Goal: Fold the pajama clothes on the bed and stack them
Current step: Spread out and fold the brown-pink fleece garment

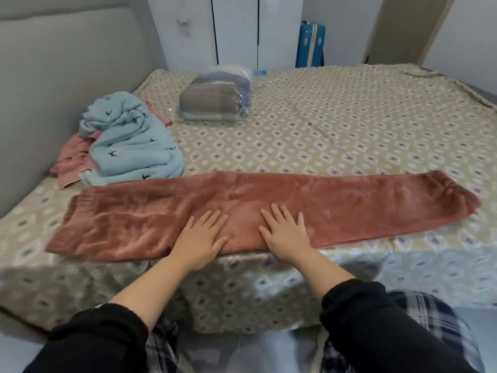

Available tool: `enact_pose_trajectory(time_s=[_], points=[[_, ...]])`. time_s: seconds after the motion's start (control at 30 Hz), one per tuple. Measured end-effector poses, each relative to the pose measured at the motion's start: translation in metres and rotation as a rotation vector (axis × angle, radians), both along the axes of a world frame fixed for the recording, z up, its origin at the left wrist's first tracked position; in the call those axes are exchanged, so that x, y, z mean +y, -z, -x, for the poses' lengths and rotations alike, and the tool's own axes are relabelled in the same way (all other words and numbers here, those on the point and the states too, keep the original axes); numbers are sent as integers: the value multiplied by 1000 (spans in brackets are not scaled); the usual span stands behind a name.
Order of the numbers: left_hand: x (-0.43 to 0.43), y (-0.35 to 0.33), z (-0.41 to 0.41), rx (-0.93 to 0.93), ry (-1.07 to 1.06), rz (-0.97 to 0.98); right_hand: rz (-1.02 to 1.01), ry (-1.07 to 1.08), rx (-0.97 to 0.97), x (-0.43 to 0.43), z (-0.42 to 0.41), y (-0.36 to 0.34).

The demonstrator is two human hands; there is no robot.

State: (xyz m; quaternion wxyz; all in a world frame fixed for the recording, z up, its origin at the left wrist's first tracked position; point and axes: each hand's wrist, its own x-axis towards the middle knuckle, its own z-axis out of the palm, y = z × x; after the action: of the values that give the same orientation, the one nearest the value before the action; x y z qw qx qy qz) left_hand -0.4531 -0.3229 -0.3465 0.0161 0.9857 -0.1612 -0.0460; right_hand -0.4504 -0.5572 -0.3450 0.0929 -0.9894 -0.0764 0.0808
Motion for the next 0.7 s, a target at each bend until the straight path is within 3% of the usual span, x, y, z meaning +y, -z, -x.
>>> enact_pose_trajectory(time_s=[0.13,0.27,0.43,0.53,0.7], points=[[71,-3,-7,-46,-280,-96,-21,245,50,2,-11,0],[128,-1,-7,10,-547,10,3,336,155,23,-35,-12],[128,0,-14,61,-445,60,-38,24,83,105,-42,-8],[173,-1,-13,63,-362,62,-33,31,81,121,-53,3],[191,-4,-31,-9,-534,-16,7,40,95,119,-69,9]])
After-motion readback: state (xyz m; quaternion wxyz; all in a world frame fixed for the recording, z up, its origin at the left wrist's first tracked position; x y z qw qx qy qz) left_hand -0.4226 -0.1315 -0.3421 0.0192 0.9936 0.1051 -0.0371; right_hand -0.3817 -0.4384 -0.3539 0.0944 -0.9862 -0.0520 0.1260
